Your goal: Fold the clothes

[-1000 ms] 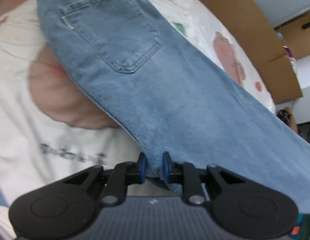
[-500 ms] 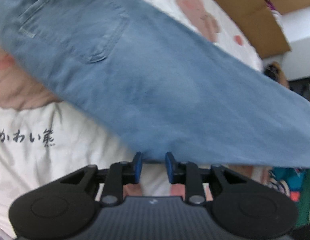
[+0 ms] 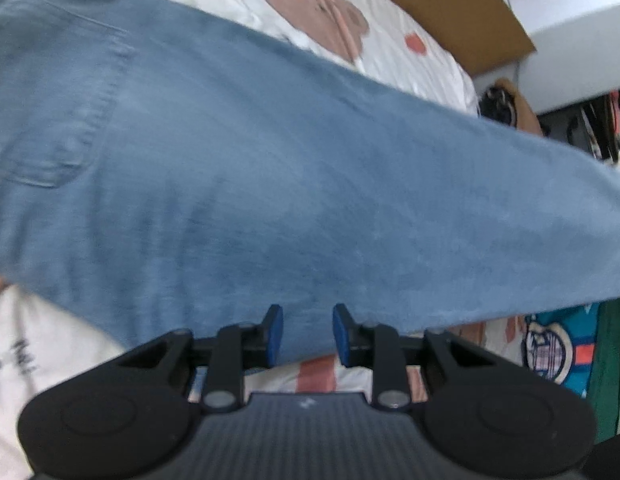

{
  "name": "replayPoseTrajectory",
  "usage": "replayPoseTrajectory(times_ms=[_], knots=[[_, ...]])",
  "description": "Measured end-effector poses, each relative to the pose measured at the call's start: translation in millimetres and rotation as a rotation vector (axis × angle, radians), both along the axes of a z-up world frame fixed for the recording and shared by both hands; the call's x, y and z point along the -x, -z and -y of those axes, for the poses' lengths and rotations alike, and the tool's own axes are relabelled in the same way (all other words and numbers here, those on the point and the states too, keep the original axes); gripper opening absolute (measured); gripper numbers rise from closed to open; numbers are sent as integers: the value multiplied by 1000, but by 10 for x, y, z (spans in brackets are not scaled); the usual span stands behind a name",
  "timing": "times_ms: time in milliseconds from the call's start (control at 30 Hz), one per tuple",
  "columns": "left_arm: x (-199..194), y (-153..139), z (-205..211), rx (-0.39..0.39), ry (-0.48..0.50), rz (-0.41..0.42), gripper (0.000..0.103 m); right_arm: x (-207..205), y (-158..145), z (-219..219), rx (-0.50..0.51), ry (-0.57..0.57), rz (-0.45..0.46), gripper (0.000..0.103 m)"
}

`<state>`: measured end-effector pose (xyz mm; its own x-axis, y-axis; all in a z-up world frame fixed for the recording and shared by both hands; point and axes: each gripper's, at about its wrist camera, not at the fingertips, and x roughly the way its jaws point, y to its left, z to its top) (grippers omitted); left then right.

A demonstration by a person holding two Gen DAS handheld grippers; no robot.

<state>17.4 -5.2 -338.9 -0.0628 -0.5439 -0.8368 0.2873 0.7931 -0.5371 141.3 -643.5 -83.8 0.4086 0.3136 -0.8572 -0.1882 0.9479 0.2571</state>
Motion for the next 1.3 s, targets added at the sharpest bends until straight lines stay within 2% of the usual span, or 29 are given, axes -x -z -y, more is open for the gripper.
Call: replayPoseTrajectory(times_ms=[300, 367, 467, 567, 767, 1000, 1300], knots=[[10, 458, 590, 14, 186, -49, 27, -42, -102, -61, 21, -5, -10, 8], [-22, 548, 675, 16, 190, -100, 27, -41, -114, -99, 22, -10, -12, 8], [-81, 585, 788, 16, 214, -84, 27, -88, -161, -129, 11, -24, -24, 8], [-196, 606, 868, 31, 201, -72, 27, -168, -244, -167, -10, -14, -62, 8], [-471, 659, 997, 35, 176, -59, 21, -182, -369, -455, 18, -64, -76, 8], [-750, 584, 1246, 34, 169, 26, 22, -252, -472, -606, 89, -102, -106, 8], [-1105, 578, 1426, 38, 63, 84, 22, -289, -458, -834, 91, -121, -118, 8]])
